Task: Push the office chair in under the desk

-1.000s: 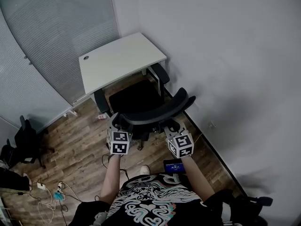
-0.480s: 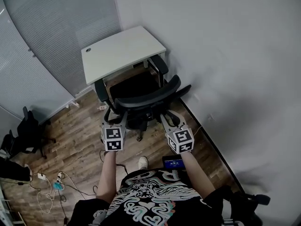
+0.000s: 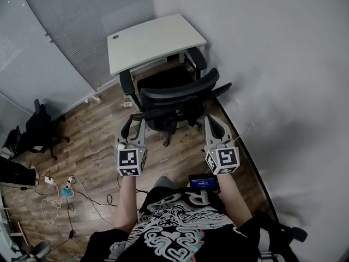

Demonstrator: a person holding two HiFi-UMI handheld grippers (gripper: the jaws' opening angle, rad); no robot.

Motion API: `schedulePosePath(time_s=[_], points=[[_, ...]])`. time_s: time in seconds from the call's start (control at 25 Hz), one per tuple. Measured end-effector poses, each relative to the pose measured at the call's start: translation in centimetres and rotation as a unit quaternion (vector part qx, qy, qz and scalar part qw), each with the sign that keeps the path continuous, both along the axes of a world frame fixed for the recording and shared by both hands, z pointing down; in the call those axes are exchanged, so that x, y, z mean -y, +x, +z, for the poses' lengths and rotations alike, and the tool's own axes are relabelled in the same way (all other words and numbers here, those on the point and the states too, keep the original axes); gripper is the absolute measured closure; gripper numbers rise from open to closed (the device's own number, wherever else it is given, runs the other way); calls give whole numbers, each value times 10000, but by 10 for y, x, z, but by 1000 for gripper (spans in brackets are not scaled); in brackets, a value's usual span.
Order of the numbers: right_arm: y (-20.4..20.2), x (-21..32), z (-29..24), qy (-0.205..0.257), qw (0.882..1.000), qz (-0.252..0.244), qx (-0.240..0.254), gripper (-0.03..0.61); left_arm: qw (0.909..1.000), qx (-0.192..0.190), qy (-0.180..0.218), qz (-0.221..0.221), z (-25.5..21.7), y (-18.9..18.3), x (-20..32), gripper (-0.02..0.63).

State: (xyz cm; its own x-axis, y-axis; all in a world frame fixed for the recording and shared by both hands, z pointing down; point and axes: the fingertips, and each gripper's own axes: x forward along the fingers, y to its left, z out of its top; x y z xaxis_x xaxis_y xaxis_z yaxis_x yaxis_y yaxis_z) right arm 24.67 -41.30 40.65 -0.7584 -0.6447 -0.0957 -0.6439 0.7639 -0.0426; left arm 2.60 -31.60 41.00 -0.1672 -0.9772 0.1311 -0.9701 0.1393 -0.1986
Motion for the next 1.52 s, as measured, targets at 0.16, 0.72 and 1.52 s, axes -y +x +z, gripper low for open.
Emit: schedulePosePath(time_s=[0.16,0.72,1.52], points=[[6,-5,-13,120,9996,262,-6,554,9997,-168,153,-42,-3,-11,-3,567],[-8,-95,-18,-135,9982,568,-97,555,9938,-667,66,890,-10,-4,-56,607],[4,-180,-13,-85,9945,1021,-202,557,9895,-725,66,1247,1,0,-120,607]])
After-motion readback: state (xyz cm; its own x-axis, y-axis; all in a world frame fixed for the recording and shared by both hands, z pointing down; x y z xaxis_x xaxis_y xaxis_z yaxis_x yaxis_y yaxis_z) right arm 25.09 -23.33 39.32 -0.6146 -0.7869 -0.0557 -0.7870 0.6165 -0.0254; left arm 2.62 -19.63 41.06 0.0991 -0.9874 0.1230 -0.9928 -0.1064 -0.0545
